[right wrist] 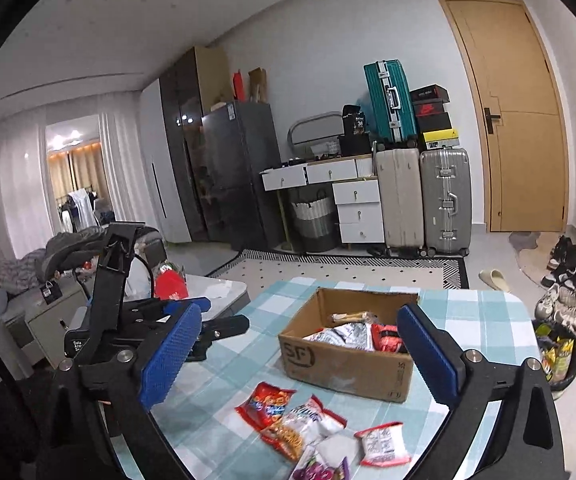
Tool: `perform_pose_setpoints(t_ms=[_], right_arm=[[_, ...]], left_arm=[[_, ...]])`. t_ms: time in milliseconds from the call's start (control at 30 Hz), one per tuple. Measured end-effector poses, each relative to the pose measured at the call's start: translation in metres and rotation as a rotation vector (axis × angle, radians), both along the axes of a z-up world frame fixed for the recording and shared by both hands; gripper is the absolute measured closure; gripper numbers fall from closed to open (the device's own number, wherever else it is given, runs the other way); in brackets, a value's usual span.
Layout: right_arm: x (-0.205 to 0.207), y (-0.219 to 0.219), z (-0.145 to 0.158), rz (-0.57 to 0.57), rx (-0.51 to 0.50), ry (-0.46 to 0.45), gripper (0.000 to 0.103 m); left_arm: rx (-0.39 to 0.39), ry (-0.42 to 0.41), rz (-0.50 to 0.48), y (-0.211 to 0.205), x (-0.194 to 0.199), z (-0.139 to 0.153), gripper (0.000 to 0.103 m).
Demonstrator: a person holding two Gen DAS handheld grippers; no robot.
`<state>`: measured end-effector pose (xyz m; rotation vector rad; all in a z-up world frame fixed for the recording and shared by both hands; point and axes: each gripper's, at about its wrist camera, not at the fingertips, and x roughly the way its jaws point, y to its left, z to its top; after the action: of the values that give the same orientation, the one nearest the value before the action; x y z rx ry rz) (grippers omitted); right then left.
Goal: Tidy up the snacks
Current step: 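Move both tools back over the remaining snacks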
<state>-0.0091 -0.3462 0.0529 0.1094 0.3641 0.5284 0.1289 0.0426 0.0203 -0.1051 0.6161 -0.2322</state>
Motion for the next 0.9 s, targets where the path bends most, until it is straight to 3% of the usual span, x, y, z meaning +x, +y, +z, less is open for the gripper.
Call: perform_pose_setpoints(t_ms=[100, 200, 433, 900], right_arm=[[-0.009, -0.005, -0.013, -0.012, 0.022, 0.001, 0.002], [-0.019, -0.01, -0.029, -0.016, 0.059, 0.009, 0.002], [-0.026, -0.025, -0.073, -0.061, 0.084, 0.085, 0.002], [-0.013, -0.033, -0.16, -0.075, 0.071, 0.304, 0.002]], left_arm=[[0.012, -0.026, 0.042, 0.001, -0.016, -0.007, 0.001], [0.019, -0.047, 0.074, 0.002, -0.025, -0.013, 0.001], [0.023, 0.009, 0.093, 0.006, -0.036, -0.049, 0.001], [0.029, 0.148, 0.042, -0.01, -0.035, -0.132, 0.001]])
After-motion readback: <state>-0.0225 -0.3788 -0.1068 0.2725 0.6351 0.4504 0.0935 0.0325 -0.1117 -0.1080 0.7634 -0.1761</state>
